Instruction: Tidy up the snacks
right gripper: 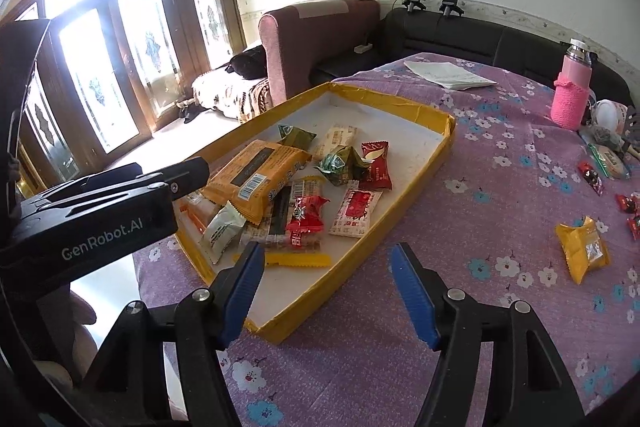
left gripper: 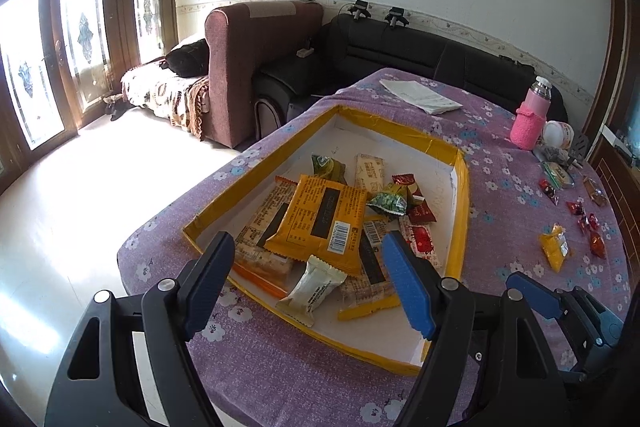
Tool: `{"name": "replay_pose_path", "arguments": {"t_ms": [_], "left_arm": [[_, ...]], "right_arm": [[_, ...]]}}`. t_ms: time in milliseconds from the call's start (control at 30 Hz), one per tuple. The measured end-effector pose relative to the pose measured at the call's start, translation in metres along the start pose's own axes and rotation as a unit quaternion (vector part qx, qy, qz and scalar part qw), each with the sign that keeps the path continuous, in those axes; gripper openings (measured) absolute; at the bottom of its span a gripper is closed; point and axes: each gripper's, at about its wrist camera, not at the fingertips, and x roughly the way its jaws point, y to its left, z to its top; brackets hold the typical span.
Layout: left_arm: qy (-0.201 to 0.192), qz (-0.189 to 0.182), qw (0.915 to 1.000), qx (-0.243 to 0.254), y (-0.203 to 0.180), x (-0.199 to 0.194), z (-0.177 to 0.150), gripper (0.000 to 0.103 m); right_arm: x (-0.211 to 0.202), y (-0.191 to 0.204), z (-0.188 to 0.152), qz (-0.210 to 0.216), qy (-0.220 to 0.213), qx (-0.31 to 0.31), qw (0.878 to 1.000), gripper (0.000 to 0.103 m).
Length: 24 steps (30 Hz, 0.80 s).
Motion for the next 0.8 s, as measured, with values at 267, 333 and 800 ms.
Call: {"name": "replay_pose_path", "arguments": {"t_ms": [267, 333, 800], "left_arm": [[-0.065, 0.003, 0.9978, -0.006, 0.004, -0.042, 0.001, 0.082], [-0.08, 0.004, 0.9968, -0.006, 0.004, -0.051, 0.0, 0.082], [-0.074, -0.044, 0.9962, 0.015, -0.012, -0.068, 0.0, 0.084]], "right_arm": [[-0.022, 0.006, -0.004, -0.004, -0.021, -0.004, 1.0, 0.071], [-0.028, 0.008, -0.005, -0.005, -0.027, -0.006, 1.0, 0.072], [-0.062, -0.008, -0.016, -0.043, -0.05, -0.024, 0.998, 0.078]]}}
